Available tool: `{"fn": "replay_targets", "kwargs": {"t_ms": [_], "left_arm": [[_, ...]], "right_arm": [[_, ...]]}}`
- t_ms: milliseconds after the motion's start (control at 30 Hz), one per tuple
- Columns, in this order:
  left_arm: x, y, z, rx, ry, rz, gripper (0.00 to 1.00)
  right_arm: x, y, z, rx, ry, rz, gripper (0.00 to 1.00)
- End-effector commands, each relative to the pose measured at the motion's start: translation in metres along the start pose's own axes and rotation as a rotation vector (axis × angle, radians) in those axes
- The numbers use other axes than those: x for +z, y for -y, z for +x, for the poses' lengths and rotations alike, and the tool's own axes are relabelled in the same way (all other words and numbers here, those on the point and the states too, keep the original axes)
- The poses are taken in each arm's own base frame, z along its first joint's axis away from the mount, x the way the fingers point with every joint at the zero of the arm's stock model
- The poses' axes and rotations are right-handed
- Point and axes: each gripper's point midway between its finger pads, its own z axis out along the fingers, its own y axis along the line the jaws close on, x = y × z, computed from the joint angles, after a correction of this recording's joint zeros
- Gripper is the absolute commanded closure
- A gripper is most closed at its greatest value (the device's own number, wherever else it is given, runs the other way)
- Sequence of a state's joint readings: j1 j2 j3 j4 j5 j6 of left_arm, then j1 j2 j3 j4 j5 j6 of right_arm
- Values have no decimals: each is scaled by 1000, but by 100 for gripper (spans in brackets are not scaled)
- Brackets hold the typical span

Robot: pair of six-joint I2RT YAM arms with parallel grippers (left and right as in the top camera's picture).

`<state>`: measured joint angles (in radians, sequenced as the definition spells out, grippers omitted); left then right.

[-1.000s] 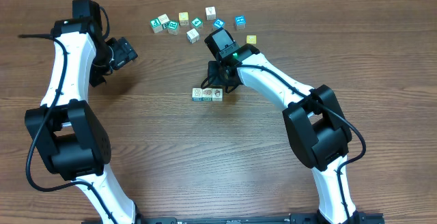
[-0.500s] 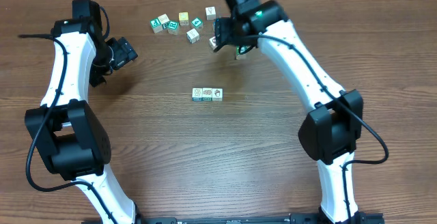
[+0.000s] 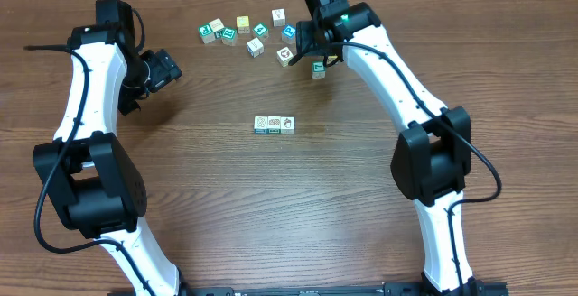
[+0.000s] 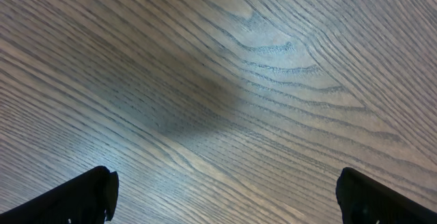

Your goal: Form a horizontal line

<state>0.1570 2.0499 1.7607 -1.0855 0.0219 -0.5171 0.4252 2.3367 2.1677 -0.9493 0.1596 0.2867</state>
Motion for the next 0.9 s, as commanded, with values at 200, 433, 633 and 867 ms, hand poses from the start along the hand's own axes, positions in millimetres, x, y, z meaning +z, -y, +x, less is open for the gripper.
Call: {"fn": "replay_targets", "kwargs": {"t_ms": [200,433,633,867], "left_arm": [[-5,2,-6,9,19,4,0],[-5,2,-6,9,19,4,0],[-5,2,-6,9,19,4,0],[-5,2,-6,9,19,4,0]], "right_arm": [[35,12,19,-16,-52,66,34],[52,15,32,-21,-90,80,42],[68,17,42,-24,-120,92,46],[71,18,43,-23,-119,92,52]]}}
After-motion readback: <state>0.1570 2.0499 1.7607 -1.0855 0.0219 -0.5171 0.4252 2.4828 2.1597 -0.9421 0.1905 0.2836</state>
